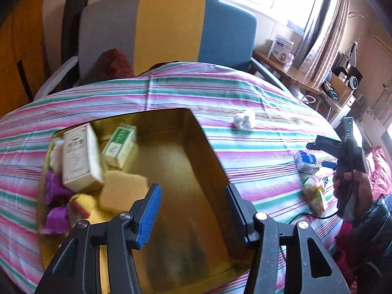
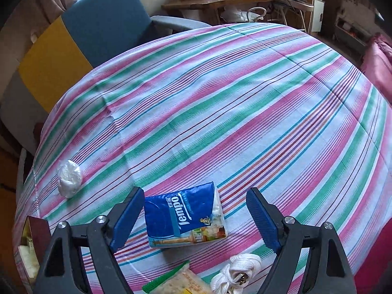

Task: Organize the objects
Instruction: 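Move the right tool to the blue Tempo tissue pack and straddle it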

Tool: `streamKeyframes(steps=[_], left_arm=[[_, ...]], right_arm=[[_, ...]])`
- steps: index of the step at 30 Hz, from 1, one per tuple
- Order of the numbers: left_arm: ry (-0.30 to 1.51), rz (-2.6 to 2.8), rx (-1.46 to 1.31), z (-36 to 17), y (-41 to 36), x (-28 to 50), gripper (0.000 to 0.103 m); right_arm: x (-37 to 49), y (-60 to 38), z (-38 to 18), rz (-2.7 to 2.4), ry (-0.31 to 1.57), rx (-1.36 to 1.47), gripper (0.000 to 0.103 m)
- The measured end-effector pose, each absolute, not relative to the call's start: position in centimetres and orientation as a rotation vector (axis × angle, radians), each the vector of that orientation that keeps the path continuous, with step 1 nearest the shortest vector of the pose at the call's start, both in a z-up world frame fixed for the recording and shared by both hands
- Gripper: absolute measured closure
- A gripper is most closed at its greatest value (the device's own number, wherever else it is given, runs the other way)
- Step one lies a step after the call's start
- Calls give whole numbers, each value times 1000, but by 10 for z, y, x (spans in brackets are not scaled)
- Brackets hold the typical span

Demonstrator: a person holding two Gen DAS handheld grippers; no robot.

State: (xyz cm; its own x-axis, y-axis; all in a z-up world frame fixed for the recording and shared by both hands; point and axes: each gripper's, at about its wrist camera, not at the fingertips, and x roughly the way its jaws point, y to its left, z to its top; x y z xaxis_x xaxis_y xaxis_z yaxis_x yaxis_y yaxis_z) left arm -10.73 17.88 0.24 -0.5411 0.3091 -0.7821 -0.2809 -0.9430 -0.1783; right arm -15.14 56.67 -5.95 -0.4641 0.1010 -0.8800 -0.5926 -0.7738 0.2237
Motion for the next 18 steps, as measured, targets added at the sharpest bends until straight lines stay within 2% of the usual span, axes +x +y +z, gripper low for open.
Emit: streamKeyframes(steps=[1, 6, 14, 18], left_arm=[[-43, 2493, -1272, 3, 183, -109, 49], [-22, 2467, -1270, 2, 203, -118, 49], [-21, 2418, -1306, -4, 230, -139, 49], [14, 2402, -1303, -4, 244, -147, 49]], right_arm=[[-152, 568, -62, 2245, 722, -1324, 9], [-161, 558, -68, 2306, 780, -1393, 9], [-186, 507, -74, 2513, 597, -1581, 9], [-188, 494, -72, 2591, 679, -1642, 10]])
